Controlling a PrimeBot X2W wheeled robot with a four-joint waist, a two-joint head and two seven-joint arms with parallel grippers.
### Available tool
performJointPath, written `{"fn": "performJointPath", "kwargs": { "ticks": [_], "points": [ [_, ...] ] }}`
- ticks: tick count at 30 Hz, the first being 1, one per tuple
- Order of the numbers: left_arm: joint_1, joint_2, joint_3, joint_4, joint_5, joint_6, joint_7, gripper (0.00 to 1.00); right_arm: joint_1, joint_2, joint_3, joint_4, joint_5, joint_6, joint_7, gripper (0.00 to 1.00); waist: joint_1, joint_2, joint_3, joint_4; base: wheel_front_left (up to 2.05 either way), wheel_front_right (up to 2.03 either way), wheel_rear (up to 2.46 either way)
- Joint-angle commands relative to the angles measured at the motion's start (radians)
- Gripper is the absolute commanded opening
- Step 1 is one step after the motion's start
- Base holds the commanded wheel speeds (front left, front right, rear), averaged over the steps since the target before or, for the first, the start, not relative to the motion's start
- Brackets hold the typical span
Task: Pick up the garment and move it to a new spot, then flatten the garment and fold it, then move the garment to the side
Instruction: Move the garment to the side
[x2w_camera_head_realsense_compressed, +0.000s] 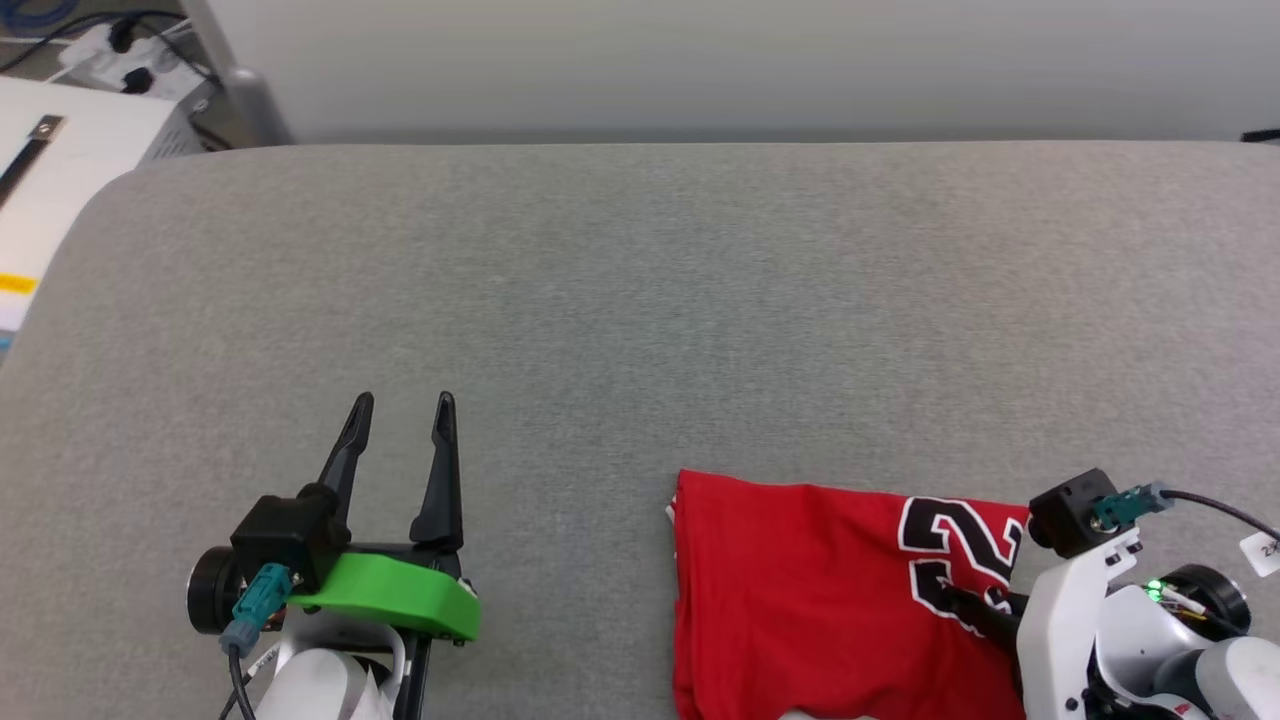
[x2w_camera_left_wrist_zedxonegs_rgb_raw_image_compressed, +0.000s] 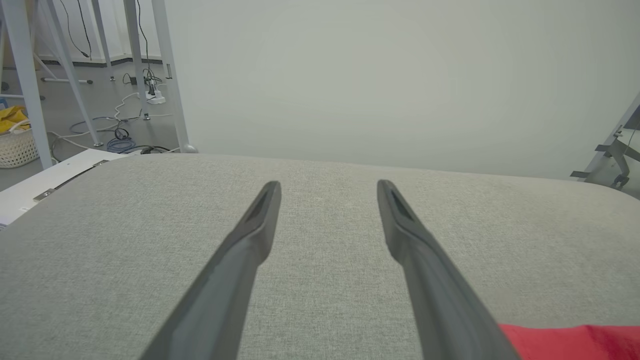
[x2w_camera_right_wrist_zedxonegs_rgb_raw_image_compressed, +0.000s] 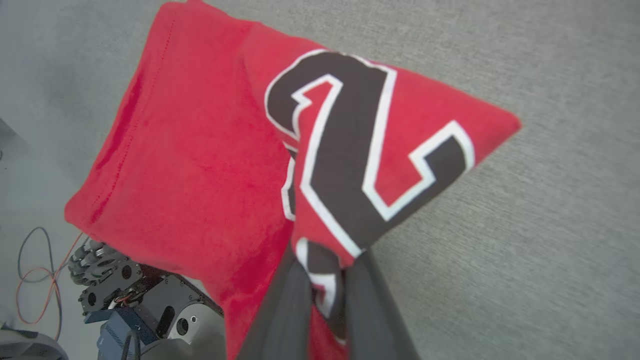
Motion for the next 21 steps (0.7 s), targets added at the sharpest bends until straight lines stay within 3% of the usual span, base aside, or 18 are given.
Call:
{"fn": "performJointPath", "kwargs": {
  "ticks": [1,8,12,17,21],
  "points": [
    [0.005,-0.008,0.001,-0.004,0.006,-0.004,-0.006,1.0,-0.024,-0.018,-0.009,-0.011,-0.022,-0.001,0.013,0.0,-0.0001,-0.0001,-0.015,-0.134,0.0,0.0,0.0],
    [-0.012,0.006,-0.01,-0.039,0.03,-0.01,-0.003,1.0,-0.11,-0.048,-0.036,-0.01,-0.031,-0.001,0.048,0.0,-0.0001,-0.0001,0.067,-0.327,0.0,0.0,0.0],
    [-0.037,0.02,-0.012,-0.057,0.035,-0.015,0.012,1.0,-0.179,-0.051,-0.041,0.044,-0.027,-0.001,0.025,0.0,-0.0001,-0.0001,0.116,-0.402,0.0,0.0,0.0],
    [-0.085,0.036,-0.023,-0.073,0.04,-0.03,0.033,1.0,-0.297,-0.085,-0.04,0.166,-0.045,-0.001,-0.041,0.0,-0.0001,-0.0001,0.172,-0.446,0.0,0.0,0.0],
    [-0.127,0.045,-0.041,-0.093,0.053,-0.044,0.047,1.0,-0.397,-0.112,-0.031,0.277,-0.067,-0.001,-0.104,0.0,-0.0001,-0.0001,0.227,-0.441,0.0,0.0,0.0]
  ]
}}
